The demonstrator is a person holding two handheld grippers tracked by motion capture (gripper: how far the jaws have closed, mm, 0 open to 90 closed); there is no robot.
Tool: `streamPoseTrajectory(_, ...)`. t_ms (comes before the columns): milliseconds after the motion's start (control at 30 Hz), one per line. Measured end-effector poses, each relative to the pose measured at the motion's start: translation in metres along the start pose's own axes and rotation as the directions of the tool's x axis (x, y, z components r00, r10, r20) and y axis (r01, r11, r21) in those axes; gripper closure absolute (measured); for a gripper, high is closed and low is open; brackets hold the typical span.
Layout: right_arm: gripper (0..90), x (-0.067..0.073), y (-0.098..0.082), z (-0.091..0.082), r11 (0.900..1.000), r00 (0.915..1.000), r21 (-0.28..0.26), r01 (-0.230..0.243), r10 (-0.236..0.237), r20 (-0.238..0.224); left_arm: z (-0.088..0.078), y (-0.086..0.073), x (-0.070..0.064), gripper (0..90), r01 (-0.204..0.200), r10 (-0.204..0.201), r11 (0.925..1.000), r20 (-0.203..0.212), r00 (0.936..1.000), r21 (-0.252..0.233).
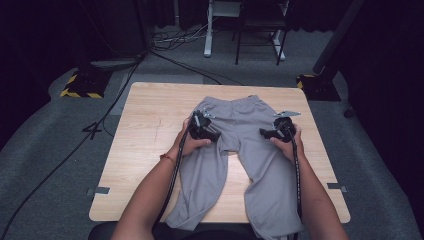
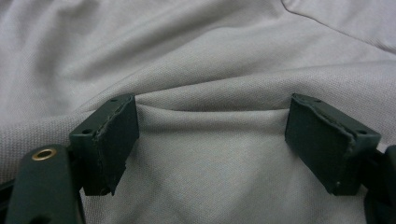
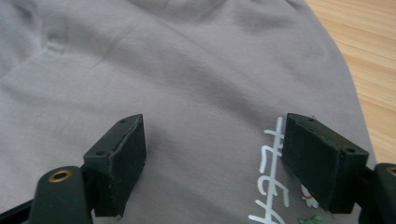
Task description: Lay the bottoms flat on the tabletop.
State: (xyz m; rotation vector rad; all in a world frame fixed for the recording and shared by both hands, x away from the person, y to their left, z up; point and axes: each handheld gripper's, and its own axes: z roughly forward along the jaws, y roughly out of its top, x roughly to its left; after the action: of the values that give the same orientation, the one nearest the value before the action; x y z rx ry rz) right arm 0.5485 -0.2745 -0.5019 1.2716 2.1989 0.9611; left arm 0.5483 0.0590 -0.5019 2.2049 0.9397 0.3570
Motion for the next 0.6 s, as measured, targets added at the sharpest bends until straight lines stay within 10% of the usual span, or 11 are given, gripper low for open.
streamPoseTrajectory(233,30.5,-0.005,0.004,-0.004,0.999,0.9984,0.038,-0.033,0.031,0.047,-0.008,0.007,-0.002,23.1,0.011,-0.009,0.9959,-0.025,0.9996,0.089)
streamPoseTrajectory(400,30.5,0.029,0.004,-0.033,0.996,0.9941,0.011,0.083,-0.082,-0.071,-0.050,-0.022,-0.020,23.9,-0.094,0.093,0.9929,0.027,0.9953,0.072)
streamPoseTrajectory(467,30.4,0.052,0.002,-0.050,0.991,0.9795,-0.025,0.132,-0.134,-0.151,-0.068,-0.038,-0.025,23.8,-0.121,0.119,0.9905,0.022,0.9926,0.066)
streamPoseTrajectory(600,33.1,0.110,-0.005,-0.082,0.959,0.9134,-0.091,0.268,-0.283,-0.293,-0.103,-0.067,-0.030,24.0,-0.115,0.112,0.9927,0.086,0.9900,0.035)
